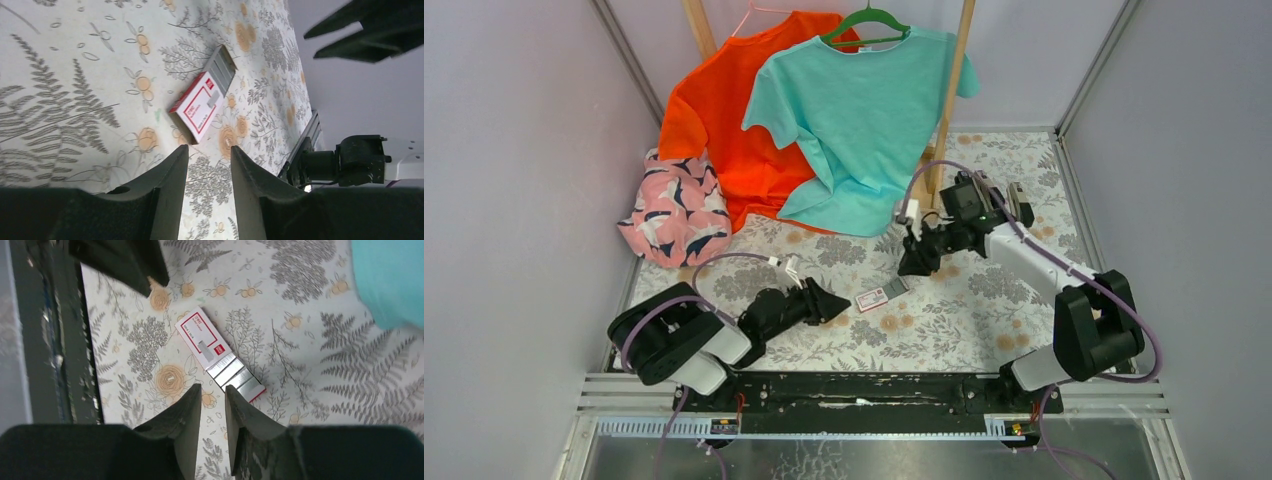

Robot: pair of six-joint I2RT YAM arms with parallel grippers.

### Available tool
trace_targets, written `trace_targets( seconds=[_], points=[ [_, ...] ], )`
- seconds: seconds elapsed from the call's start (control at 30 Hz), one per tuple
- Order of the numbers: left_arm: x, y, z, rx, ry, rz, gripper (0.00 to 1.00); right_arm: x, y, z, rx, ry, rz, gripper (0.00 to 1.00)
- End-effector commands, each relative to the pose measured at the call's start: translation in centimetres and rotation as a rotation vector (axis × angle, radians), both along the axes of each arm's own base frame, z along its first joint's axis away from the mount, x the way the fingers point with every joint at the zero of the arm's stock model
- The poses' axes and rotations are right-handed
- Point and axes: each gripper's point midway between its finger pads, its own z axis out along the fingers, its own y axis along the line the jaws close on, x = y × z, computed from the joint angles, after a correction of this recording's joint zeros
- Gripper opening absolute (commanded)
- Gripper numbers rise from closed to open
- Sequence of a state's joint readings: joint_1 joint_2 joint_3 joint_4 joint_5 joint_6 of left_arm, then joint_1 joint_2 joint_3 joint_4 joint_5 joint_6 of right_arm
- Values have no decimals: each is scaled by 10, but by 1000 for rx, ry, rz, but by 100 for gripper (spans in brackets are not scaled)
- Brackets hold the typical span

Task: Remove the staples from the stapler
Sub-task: Close the staple box at the center of the board.

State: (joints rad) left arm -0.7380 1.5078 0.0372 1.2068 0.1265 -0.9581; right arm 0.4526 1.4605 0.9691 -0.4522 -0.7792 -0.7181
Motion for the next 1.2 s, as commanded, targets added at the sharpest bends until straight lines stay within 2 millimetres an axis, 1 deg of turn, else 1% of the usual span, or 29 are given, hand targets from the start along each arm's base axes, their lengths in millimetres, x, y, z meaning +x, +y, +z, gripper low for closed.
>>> trace_targets(
  seconds=[0.0,0.07,0.17,0.27,0.3,0.33,0.4,0.53,0.63,0.8,0.93,1.03,1.17],
  points=[
    [12,-8,11,-13,-4,77,44,6,-1,15,166,345,-172,32],
    [15,-8,7,8,26,109,44,14,-8,2,132,374,-235,32],
    [17,-11,-6,81,94,135,45,22,-16,-17,66,386,-296,34],
    [17,-15,-12,93,131,153,44,24,-20,-32,20,413,-321,36],
    [17,-16,-13,96,137,155,43,25,-21,-34,10,411,-326,36],
    [18,-17,-16,105,147,159,43,25,-23,-44,-13,436,-333,36],
    [18,-19,-21,120,169,158,43,25,-26,-56,-52,460,-344,34],
    [18,-19,-23,134,186,169,43,26,-32,-73,-111,488,-362,34],
    [19,-20,-25,142,192,165,43,27,-33,-79,-125,496,-369,34],
    [19,-26,-27,147,202,147,43,27,-31,-81,-115,520,-373,34],
    [18,-28,-28,136,210,141,43,28,-27,-79,-72,572,-389,35],
    [18,-30,-30,131,224,140,43,33,-29,-84,-55,613,-431,35],
    [18,-32,-35,128,244,130,43,33,-28,-88,-50,648,-452,33]
  ],
)
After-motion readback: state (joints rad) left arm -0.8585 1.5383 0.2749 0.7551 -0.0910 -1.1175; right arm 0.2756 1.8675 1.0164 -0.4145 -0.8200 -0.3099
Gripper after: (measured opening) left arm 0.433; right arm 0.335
